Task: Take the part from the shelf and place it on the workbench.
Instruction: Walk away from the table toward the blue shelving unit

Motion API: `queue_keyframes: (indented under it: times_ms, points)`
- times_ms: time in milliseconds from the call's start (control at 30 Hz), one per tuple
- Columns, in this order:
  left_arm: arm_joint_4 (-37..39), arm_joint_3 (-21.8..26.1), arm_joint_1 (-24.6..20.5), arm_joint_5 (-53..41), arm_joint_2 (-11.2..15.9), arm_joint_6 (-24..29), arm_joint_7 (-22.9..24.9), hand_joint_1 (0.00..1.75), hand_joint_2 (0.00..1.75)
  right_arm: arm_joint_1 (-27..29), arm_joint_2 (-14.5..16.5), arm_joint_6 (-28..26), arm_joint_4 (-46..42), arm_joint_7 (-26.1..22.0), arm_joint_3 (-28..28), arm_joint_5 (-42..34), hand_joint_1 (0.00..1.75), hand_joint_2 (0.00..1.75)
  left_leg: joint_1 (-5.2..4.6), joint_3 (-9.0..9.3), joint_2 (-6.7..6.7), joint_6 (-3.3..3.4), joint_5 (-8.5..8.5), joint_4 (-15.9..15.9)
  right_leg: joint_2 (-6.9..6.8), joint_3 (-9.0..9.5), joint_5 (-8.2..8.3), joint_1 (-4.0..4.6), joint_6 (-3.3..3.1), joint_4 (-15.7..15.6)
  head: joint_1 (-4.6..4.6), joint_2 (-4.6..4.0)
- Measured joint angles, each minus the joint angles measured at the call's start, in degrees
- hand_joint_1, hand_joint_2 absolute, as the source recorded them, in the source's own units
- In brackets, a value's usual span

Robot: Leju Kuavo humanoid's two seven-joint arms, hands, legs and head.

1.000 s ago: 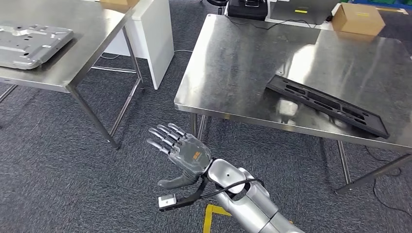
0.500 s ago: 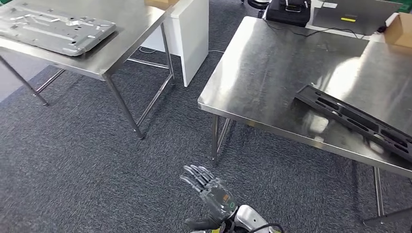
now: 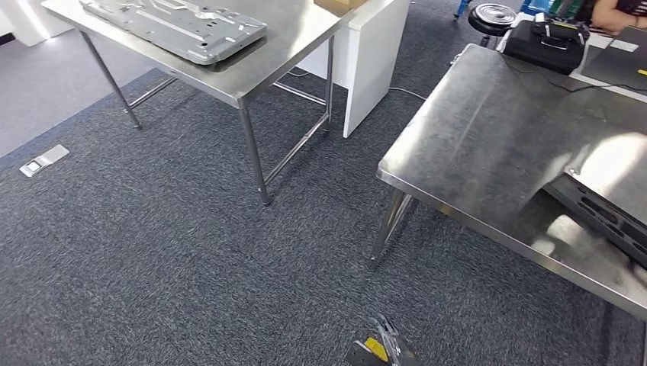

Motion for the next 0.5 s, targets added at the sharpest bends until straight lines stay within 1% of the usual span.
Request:
queue_keyframes:
  times_ms: [33, 67, 100, 133, 167, 200, 233, 267, 300, 333, 367, 400, 433, 467, 500]
  points:
    - [0.0, 0.01, 0.03, 0.0, -0.04, -0.01, 0.02, 0.0, 0.0, -0.02, 0.06, 0.0, 0.77, 0.07, -0.26, -0.01, 0.0, 0.0, -0.01, -0.01, -0.91, -0.02, 0.03, 0.03, 0.12, -0.35, 0.29, -0.05, 0.38, 0.46, 0.01, 0.0]
    - [0.0, 0.01, 0.06, 0.0, -0.08, -0.01, 0.05, 0.0, 0.0, -0.11, 0.11, 0.0, 1.38, 0.15, -0.47, -0.01, 0.0, 0.0, 0.01, 0.01, -1.8, -0.1, 0.05, 0.09, 0.29, 0.35, 1.46, -0.17, 0.92, -1.32, 0.01, 0.0]
    - [0.0, 0.02, 0.07, -0.02, -0.12, -0.05, 0.19, 0.0, 0.0, -0.23, 0.14, 0.03, 1.89, 0.78, -0.63, -0.01, 0.0, 0.0, 0.03, 0.04, -2.63, -0.21, 0.06, 0.18, 0.8, 2.0, 3.24, -0.39, 1.51, -5.05, 0.02, 0.0]
    - [0.0, 0.02, 0.08, -0.11, -0.15, -0.12, 0.5, 0.0, 0.0, -0.33, 0.17, 0.13, 2.45, 2.21, -0.8, 0.0, 0.0, 0.0, 0.0, 0.0, -3.41, -0.43, 0.04, 0.36, 2.08, 3.82, 4.86, -0.7, 1.94, -9.21, 0.02, 0.0]
    - [0.0, 0.01, 0.06, -0.28, -0.17, -0.19, 1.05, 0.0, 0.0, -0.38, 0.22, 0.52, 3.1, 4.72, -1.0, -0.12, 0.0, 0.0, -0.1, -0.11, -4.13, -0.74, -0.04, 0.56, 3.14, 5.23, 6.06, -0.89, 1.96, -12.56, 0.02, 0.0]
    - [0.0, -0.01, 0.06, -0.56, -0.2, -0.26, 1.95, 0.0, 0.0, -0.36, 0.3, 1.45, 3.79, 8.23, -1.31, -0.52, 0.0, 0.0, -0.19, -0.26, -4.7, -1.12, -0.09, 0.71, 3.93, 6.08, 6.67, -0.93, 1.64, -14.61, -0.01, 0.0]
    - [0.01, -0.05, 0.09, -1.0, -0.2, -0.34, 3.12, 0.0, 0.0, -0.19, 0.39, 2.95, 4.47, 12.24, -1.74, -1.34, 0.0, 0.0, -0.23, -0.41, -5.2, -1.53, -0.1, 0.77, 4.23, 6.3, 6.73, -0.8, 1.06, -15.25, -0.03, 0.0]
    - [0.02, -0.19, 0.17, -1.67, -0.19, -0.59, 4.68, 0.0, 0.0, 0.08, 0.55, 5.29, 5.07, 16.87, -2.4, -2.63, 0.0, 0.0, -0.17, -0.55, -5.74, -1.92, -0.07, 0.73, 3.56, 6.48, 6.79, -0.55, 0.43, -15.27, -0.05, 0.0]
    - [0.04, -0.56, 0.26, -2.67, -0.15, -1.19, 6.65, 0.0, 0.0, 0.52, 0.71, 8.47, 5.6, 22.07, -3.25, -3.59, 0.0, 0.0, -0.04, -0.71, -5.51, -2.24, -0.09, 0.88, 2.86, 6.68, 6.87, -0.48, -0.09, -15.32, -0.07, 0.0]
    - [0.07, -1.15, 0.33, -3.95, -0.07, -2.1, 8.71, 0.0, 0.44, 1.12, 0.83, 11.88, 6.09, 26.97, -3.93, -3.73, 0.0, 0.0, 0.0, -1.02, -4.4, -2.5, -0.5, 1.46, 2.14, 6.91, 6.97, -0.44, -0.5, -15.41, -0.11, 0.0]
    - [0.09, -2.0, 0.35, -5.43, 0.08, -3.25, 10.76, 0.0, 0.87, 1.86, 0.99, 15.68, 6.5, 31.31, -4.26, -2.85, 0.0, 0.0, 0.0, -1.75, -2.78, -2.72, -1.52, 2.94, 1.36, 7.12, 7.05, -0.42, -0.91, -15.5, -0.16, 0.0]
    - [0.11, -3.03, 0.34, -6.86, 0.26, -4.4, 12.4, 0.0, 1.31, 2.66, 1.16, 18.99, 6.83, 34.2, -4.14, -1.13, 0.0, 0.0, 0.0, -3.01, -0.79, -2.87, -3.2, 5.65, 0.58, 7.12, 7.07, -0.35, -1.25, -15.57, -0.23, 0.0]
    - [0.11, -4.11, 0.3, -7.97, 0.44, -5.37, 13.43, 0.0, 1.75, 3.39, 1.43, 21.23, 7.08, 35.37, -3.61, 0.73, 0.0, 0.0, -0.02, -4.8, 0.65, -3.02, -5.26, 9.34, -0.19, 7.12, 6.99, -0.14, -1.48, -15.55, -0.27, 0.0]
    - [0.11, -5.17, 0.3, -8.82, 0.61, -6.15, 14.07, 0.0, 1.75, 3.93, 1.76, 22.72, 7.29, 35.7, -2.97, 2.3, 0.0, 0.0, 0.05, -6.69, 1.29, -3.14, -7.09, 13.25, -0.97, 7.09, 6.91, 0.05, -1.67, -15.53, -0.29, 0.0]
    - [0.11, -6.12, 0.31, -9.35, 0.74, -6.66, 14.47, 0.0, 1.75, 4.21, 2.11, 23.31, 7.46, 35.47, -2.36, 3.39, 0.0, 0.0, 0.09, -8.13, 1.55, -3.21, -8.16, 16.24, -1.74, 7.06, 6.84, 0.19, -1.76, -15.52, -0.29, 0.0]
